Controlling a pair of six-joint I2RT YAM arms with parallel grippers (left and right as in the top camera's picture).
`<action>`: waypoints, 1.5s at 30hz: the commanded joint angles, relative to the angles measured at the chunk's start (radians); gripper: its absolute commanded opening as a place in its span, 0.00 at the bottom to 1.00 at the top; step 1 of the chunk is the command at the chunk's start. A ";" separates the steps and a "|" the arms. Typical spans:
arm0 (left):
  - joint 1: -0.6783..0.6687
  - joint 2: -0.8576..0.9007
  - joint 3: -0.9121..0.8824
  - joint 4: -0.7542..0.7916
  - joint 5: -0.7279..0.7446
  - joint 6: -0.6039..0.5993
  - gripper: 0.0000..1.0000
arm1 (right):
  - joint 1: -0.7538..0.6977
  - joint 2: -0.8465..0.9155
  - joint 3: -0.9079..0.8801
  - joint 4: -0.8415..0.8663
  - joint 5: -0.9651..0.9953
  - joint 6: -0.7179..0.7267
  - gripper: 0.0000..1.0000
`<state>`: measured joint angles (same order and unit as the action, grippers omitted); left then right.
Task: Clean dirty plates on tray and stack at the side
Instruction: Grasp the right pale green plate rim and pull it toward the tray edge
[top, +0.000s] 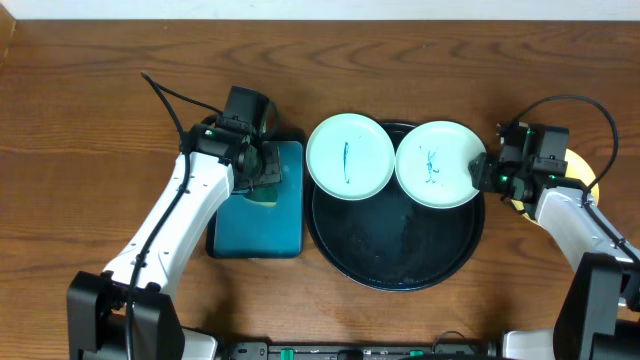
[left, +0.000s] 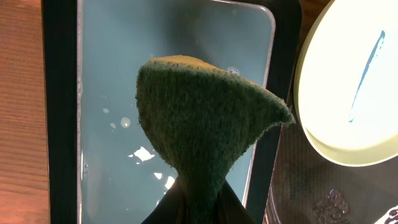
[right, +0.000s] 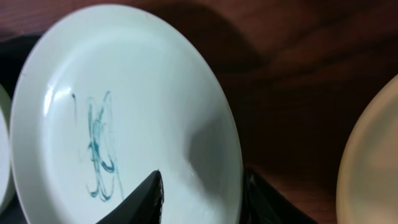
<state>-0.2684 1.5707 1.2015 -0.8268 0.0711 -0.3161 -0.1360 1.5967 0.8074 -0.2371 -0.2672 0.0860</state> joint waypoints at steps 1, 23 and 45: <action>0.005 0.006 -0.007 0.001 -0.013 0.009 0.12 | 0.011 0.018 0.008 -0.003 0.040 0.005 0.35; 0.005 0.064 -0.007 0.018 -0.014 0.009 0.11 | 0.014 -0.190 0.010 -0.295 0.045 0.059 0.01; 0.005 0.170 -0.009 0.039 -0.035 0.005 0.11 | 0.147 -0.200 -0.092 -0.426 0.031 0.067 0.01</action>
<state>-0.2684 1.7008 1.2011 -0.7971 0.0517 -0.3161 -0.0010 1.3941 0.7204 -0.6697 -0.2253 0.1349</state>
